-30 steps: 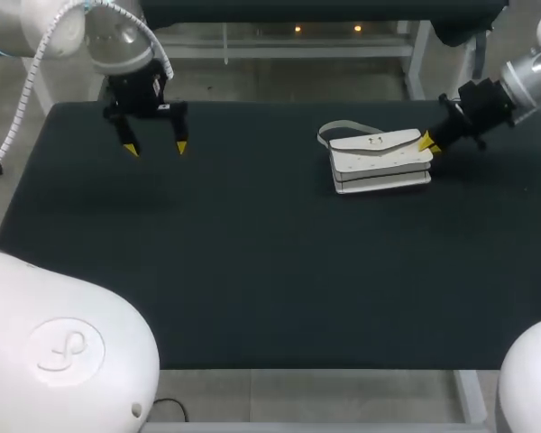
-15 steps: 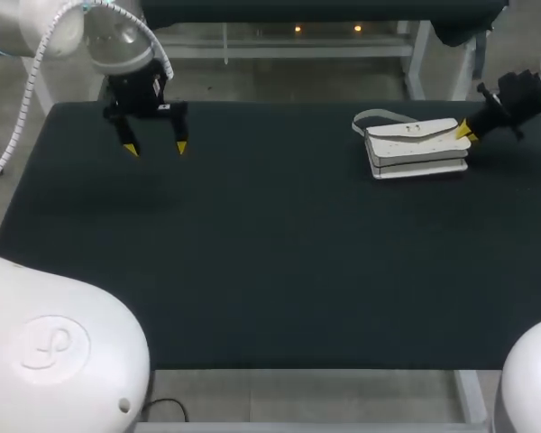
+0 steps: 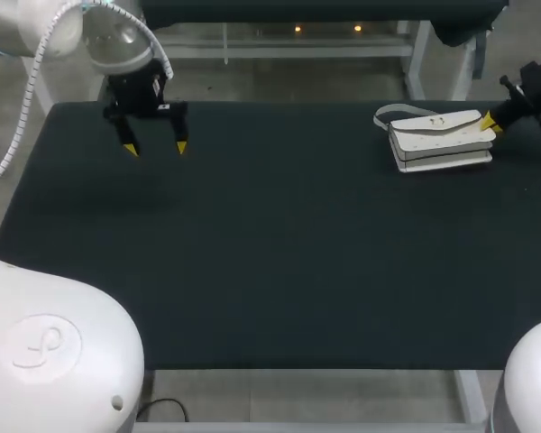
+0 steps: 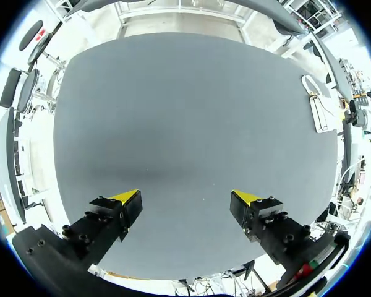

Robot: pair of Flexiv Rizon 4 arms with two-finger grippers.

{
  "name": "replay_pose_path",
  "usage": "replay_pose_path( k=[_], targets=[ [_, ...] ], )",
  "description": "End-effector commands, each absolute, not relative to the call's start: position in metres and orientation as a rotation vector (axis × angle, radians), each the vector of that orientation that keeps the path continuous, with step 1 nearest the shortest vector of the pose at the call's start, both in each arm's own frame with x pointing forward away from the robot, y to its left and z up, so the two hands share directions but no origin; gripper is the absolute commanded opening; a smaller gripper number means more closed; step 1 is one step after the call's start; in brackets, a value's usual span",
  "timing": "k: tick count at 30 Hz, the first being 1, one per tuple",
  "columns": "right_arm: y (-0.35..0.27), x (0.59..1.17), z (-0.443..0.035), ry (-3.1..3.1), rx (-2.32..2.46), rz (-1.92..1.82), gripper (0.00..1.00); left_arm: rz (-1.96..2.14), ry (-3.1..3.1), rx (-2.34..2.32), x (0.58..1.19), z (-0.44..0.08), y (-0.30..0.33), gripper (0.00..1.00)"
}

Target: Pick up the bag, open it, inspect its contents, close it, and place it on the opposite side

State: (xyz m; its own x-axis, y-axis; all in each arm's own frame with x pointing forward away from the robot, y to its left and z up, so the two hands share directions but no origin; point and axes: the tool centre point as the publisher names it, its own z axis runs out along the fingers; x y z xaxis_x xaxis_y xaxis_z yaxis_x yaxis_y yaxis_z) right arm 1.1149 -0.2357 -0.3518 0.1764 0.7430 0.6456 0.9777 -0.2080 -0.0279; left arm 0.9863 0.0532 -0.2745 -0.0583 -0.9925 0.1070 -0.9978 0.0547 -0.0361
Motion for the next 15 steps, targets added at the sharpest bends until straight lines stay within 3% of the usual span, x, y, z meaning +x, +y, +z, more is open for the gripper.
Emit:
replay_pose_path(
  k=[1, 7, 8, 13, 15],
  targets=[
    [-0.25, 1.123, -0.355, -1.595, -1.995, -0.7, 0.0, 0.152, -2.242, 2.121, 0.986, -0.274, 0.053, 1.0],
    [-0.261, 1.123, -0.364, -1.566, -1.983, -0.715, 0.0, 0.152, -2.242, 2.121, 0.986, -0.274, 0.053, 1.0],
    [-0.261, 1.123, -0.365, -1.564, -1.983, -0.712, 0.06, 0.152, -2.242, 2.121, 0.986, -0.274, 0.053, 1.0],
    [-0.252, 1.118, -0.365, -1.566, -1.956, -0.707, 0.74, 0.152, -2.242, 2.121, 0.986, -0.274, 0.053, 1.0],
    [-0.25, 1.117, -0.365, -1.562, -1.946, -0.71, 0.76, 0.152, -2.242, 2.121, 0.986, -0.274, 0.053, 1.0]
  ],
)
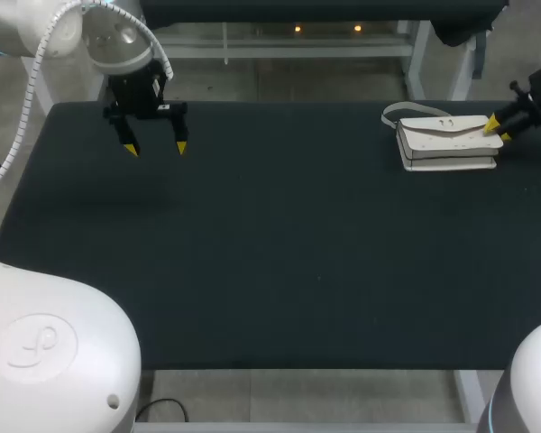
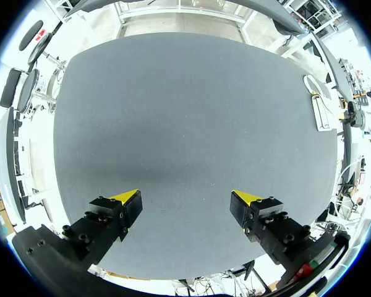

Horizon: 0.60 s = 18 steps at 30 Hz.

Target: Pick up the bag, open it, inspect its contents, close it, and place it on the opposite side

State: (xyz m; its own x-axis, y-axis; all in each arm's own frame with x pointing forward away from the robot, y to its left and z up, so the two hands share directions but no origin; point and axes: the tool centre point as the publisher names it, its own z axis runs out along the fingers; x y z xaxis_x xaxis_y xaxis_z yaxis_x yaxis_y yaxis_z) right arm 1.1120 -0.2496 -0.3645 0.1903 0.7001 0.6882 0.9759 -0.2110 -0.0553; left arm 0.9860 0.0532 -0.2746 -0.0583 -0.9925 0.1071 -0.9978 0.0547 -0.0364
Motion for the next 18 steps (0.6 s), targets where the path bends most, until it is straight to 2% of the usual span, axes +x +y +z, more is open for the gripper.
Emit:
replay_pose_path(
  k=[1, 4, 9, 11, 18],
  targets=[
    [-0.249, 1.116, -0.365, -1.562, -1.947, -0.711, 0.7, 0.152, -2.242, 2.121, 0.986, -0.274, 0.053, 1.0],
    [-0.249, 1.112, -0.364, -1.554, -1.94, -0.721, 0.49, 0.152, -2.242, 2.121, 0.986, -0.274, 0.053, 1.0],
    [-0.253, 1.109, -0.367, -1.526, -1.936, -0.723, 0.35, 0.152, -2.242, 2.121, 0.986, -0.274, 0.053, 1.0],
    [-0.254, 1.108, -0.369, -1.514, -1.938, -0.717, 0.25, 0.152, -2.242, 2.121, 0.986, -0.274, 0.053, 1.0],
    [-0.255, 1.107, -0.376, -1.503, -1.909, -0.67, 0.2, 0.152, -2.242, 2.121, 0.986, -0.274, 0.053, 1.0]
  ],
)
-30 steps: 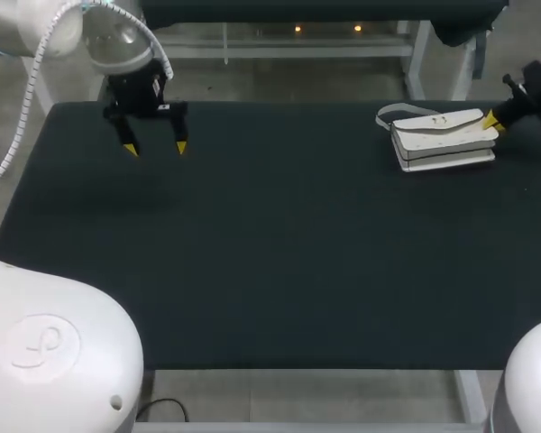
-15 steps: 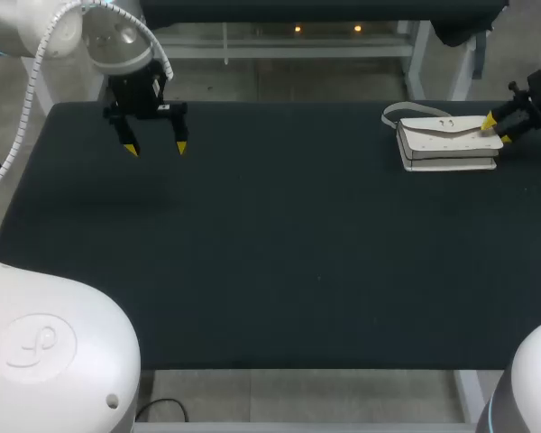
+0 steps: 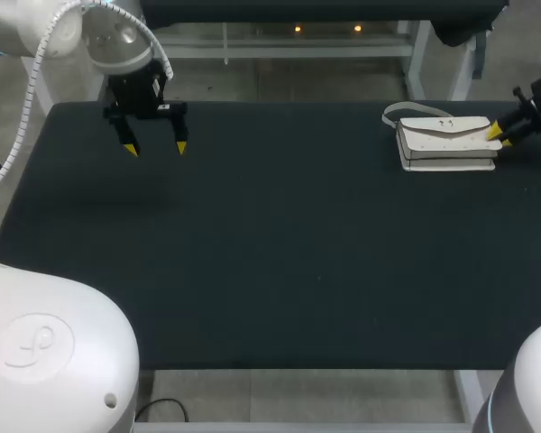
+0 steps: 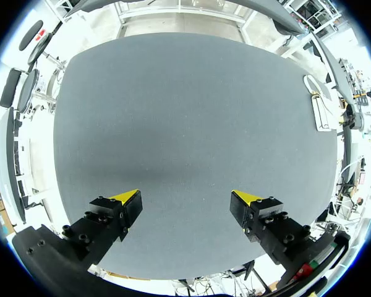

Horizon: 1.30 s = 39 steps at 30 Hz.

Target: Pick up the bag, open it, inspect its contents, close it, and place it on the opposite side

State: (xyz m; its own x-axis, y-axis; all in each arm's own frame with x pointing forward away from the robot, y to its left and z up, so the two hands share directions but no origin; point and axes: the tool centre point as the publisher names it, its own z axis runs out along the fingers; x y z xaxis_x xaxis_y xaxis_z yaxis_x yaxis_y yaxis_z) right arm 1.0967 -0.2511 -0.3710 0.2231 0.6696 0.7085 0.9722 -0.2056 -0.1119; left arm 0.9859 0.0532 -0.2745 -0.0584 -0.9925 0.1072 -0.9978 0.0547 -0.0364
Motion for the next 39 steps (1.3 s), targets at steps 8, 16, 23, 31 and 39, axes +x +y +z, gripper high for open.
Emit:
replay_pose_path(
  k=[8, 16, 23, 31, 39],
  targets=[
    [-0.26, 1.108, -0.381, -1.485, -1.906, -0.646, 0.0, 0.152, -2.242, 2.121, 0.986, -0.274, 0.053, 1.0],
    [-0.285, 1.119, -0.379, -1.445, -1.925, -0.695, 0.0, 0.152, -2.242, 2.121, 0.986, -0.274, 0.053, 1.0],
    [-0.326, 1.135, -0.377, -1.436, -1.962, -0.716, 0.0, 0.152, -2.242, 2.121, 0.986, -0.274, 0.053, 1.0],
    [-0.351, 1.139, -0.378, -1.482, -1.979, -0.655, 0.0, 0.152, -2.242, 2.121, 0.986, -0.274, 0.053, 1.0],
    [-0.364, 1.142, -0.379, -1.51, -1.982, -0.624, 0.0, 0.152, -2.242, 2.121, 0.986, -0.274, 0.053, 1.0]
  ],
)
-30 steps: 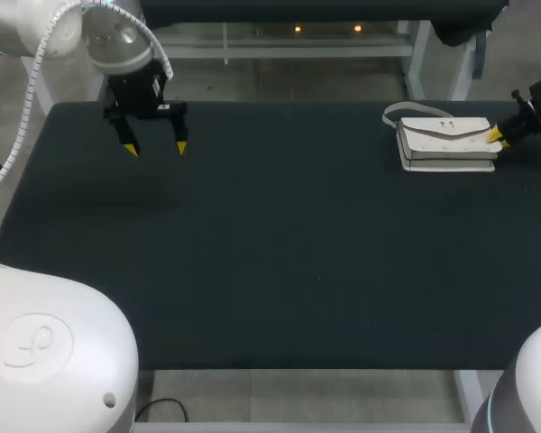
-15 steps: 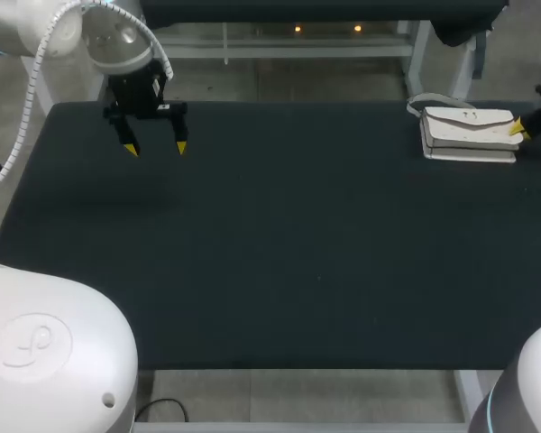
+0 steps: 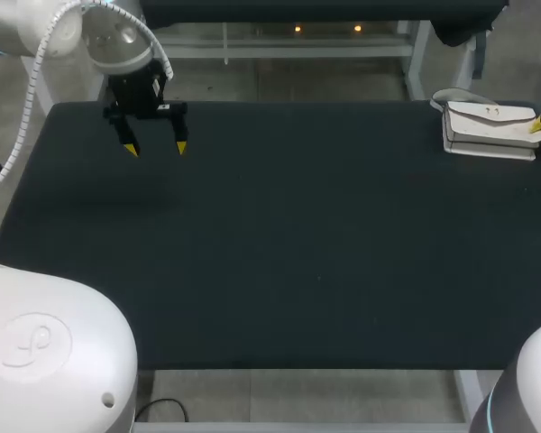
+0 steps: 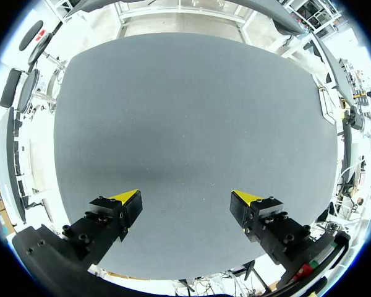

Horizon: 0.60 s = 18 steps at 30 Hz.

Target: Pick up the bag, open it, inspect its contents, close it, and place it on the opposite side

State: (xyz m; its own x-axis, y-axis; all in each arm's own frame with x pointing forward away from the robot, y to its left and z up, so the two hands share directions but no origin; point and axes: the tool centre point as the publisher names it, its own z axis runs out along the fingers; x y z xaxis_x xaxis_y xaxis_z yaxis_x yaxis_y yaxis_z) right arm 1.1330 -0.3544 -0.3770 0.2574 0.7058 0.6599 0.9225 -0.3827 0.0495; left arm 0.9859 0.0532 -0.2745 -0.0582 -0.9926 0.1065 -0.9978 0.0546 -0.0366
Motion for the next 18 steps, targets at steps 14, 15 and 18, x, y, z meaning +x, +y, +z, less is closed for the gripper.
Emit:
replay_pose_path(
  k=[14, 15, 18],
  targets=[
    [-0.384, 1.15, -0.373, -1.551, -1.928, -0.606, 0.0, 0.152, -2.242, 2.121, 0.986, -0.274, 0.053, 1.0],
    [-0.383, 1.15, -0.373, -1.56, -1.924, -0.598, 0.0, 0.152, -2.242, 2.121, 0.986, -0.274, 0.053, 1.0],
    [-0.381, 1.149, -0.374, -1.564, -1.923, -0.59, 0.92, 0.152, -2.242, 2.121, 0.986, -0.274, 0.053, 1.0]
  ],
)
